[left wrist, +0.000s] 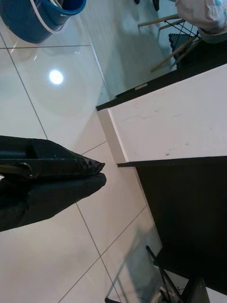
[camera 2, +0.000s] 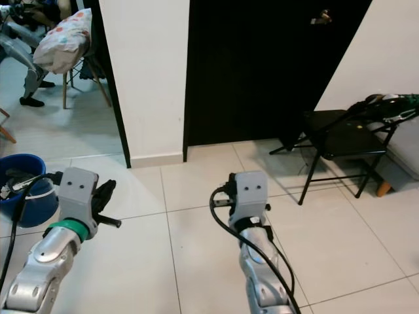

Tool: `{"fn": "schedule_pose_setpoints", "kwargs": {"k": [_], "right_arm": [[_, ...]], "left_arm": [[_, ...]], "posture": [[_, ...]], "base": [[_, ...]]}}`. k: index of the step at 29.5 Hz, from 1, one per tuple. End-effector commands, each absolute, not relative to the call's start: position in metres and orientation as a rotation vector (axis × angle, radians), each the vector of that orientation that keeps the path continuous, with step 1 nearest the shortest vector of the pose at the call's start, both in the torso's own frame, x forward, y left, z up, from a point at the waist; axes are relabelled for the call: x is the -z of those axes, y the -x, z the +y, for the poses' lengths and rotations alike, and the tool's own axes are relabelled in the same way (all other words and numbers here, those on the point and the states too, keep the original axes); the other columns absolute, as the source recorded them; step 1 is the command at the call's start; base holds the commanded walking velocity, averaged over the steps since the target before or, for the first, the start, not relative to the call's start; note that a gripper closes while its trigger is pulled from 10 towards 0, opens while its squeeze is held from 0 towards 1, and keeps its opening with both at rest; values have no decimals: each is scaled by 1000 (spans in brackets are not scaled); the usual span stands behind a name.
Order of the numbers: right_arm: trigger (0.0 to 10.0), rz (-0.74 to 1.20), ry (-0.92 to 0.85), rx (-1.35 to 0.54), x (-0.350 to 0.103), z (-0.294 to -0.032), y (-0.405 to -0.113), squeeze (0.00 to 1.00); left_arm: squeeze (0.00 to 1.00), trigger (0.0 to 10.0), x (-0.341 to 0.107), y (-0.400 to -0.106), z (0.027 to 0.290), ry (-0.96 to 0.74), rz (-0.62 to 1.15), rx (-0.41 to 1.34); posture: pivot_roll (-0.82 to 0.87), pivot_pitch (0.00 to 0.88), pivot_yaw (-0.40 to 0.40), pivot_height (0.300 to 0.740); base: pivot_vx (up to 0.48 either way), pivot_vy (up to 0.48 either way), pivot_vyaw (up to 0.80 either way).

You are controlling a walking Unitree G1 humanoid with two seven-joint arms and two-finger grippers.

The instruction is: Hang hanger

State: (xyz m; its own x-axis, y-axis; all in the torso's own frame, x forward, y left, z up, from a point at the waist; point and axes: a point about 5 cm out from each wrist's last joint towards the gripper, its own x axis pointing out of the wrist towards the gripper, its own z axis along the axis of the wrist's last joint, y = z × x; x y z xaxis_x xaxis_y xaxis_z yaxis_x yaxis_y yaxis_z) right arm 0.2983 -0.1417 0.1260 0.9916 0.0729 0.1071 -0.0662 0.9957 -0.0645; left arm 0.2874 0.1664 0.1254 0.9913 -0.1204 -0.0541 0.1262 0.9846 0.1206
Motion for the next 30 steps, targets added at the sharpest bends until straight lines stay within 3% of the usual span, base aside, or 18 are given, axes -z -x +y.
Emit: {"fn": "schedule_pose_setpoints", "kwargs": {"k": [1, 30], "right_arm": [[10000, -95, 67, -67, -124, -143, -296, 0], [10000, -98, 65, -70, -125, -141, -299, 0]], "left_arm": [[0, 10000, -121, -286, 165, -120, 60, 129], [0, 10000, -122, -285, 169, -128, 57, 120]], "posture": [[-51, 5, 0, 740], [-22, 0, 6, 740]], "base": [[0, 0, 0], [0, 0, 0]]}}
